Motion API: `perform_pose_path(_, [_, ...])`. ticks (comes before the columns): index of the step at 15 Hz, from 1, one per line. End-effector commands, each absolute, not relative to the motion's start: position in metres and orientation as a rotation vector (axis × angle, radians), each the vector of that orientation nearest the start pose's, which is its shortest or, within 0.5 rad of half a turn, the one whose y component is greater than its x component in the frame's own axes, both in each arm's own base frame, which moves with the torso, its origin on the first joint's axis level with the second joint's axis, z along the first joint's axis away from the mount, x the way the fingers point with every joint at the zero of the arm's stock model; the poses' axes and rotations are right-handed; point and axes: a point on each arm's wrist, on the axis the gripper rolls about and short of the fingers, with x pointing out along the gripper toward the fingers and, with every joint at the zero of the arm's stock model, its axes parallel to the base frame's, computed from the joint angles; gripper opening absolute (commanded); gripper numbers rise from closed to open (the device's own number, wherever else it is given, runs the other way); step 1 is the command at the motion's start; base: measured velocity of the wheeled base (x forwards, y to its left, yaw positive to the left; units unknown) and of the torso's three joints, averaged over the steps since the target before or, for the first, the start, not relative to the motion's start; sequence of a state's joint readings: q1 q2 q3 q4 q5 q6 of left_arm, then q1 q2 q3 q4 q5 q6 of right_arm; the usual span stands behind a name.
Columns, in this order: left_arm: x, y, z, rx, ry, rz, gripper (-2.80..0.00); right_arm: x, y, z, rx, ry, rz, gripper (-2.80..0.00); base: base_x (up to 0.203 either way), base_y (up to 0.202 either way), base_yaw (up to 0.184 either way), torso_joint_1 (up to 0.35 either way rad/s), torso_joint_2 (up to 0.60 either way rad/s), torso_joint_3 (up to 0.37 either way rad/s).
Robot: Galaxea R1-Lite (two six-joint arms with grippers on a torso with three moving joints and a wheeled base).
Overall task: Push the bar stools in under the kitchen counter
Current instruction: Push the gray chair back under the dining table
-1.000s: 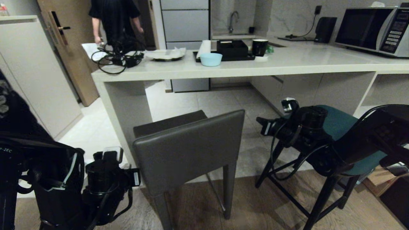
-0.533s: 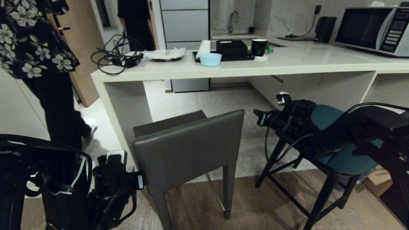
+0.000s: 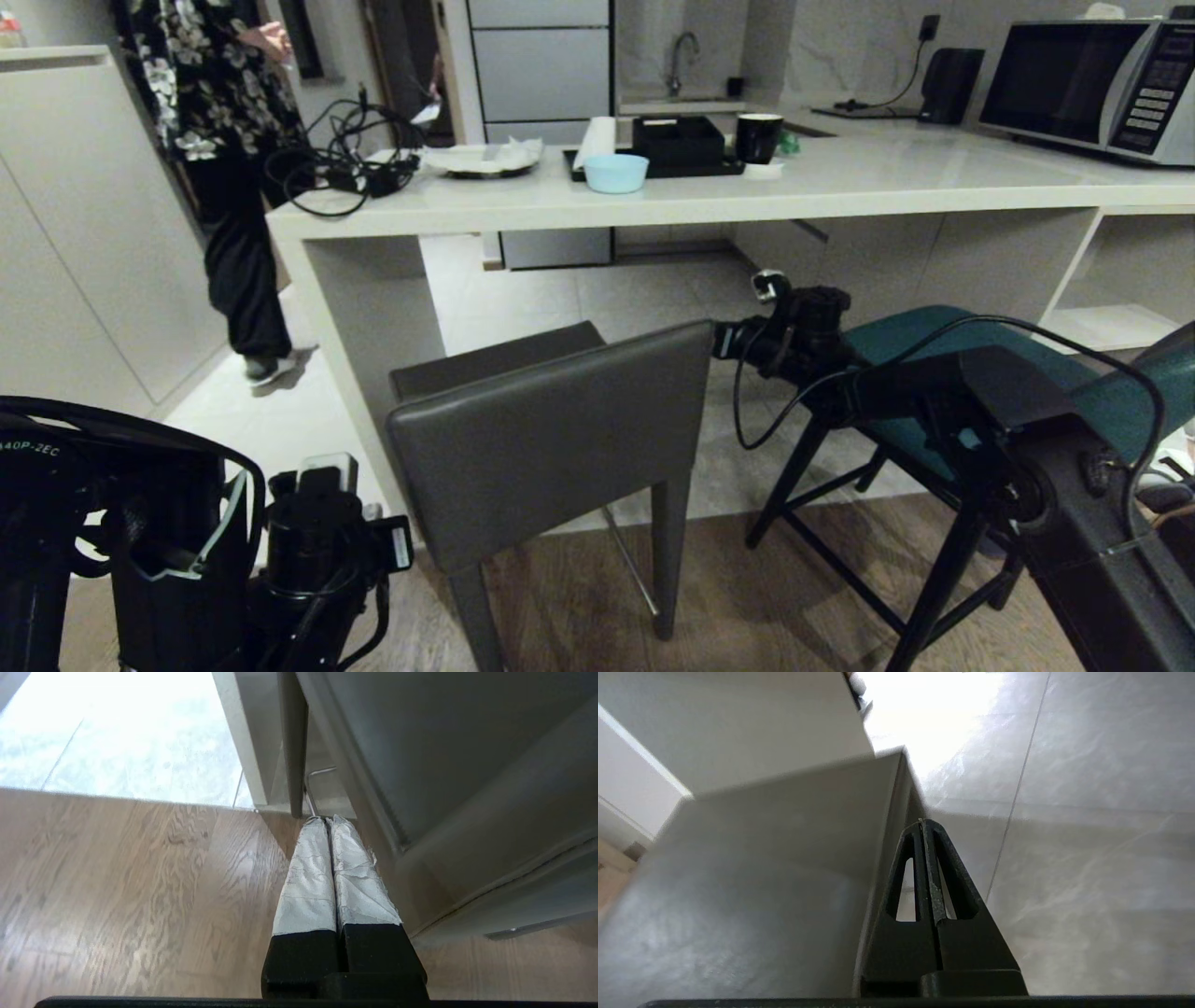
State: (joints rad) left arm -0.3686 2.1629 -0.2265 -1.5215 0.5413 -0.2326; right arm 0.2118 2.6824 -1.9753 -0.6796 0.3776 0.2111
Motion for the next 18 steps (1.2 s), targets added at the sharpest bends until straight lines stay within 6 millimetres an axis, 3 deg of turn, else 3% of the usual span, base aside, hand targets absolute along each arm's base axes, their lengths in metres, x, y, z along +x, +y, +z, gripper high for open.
perform_pose_path(1, [0.249, -0.092, 0.019, -0.054, 0.346, 0.197, -2.80, 0.536, 0.143, 0.050, 0.210, 0.123, 0.598, -2.80, 0.000, 0.000, 0.000, 0.000, 0.00, 0.000])
perform_pose_path(6, [0.248, -0.095, 0.022, -0.058, 0.331, 0.202, -2.80, 0.520, 0.193, 0.054, 0.191, 0.096, 0.446, -2.80, 0.000, 0.000, 0.000, 0.000, 0.00, 0.000])
perform_pose_path(10, [0.259, -0.089, 0.015, -0.074, 0.333, 0.235, -2.80, 0.510, 0.212, 0.051, 0.178, 0.072, 0.406, -2.80, 0.000, 0.000, 0.000, 0.000, 0.00, 0.000])
perform_pose_path(14, [0.281, -0.068, 0.003, -0.096, 0.339, 0.291, -2.80, 0.492, 0.206, 0.045, 0.145, 0.085, 0.409, -2.80, 0.000, 0.000, 0.000, 0.000, 0.00, 0.000])
perform_pose_path(18, [0.287, -0.057, -0.002, -0.101, 0.347, 0.324, -2.80, 0.455, 0.190, 0.026, 0.136, 0.161, 0.506, -2.80, 0.000, 0.000, 0.000, 0.000, 0.00, 0.000])
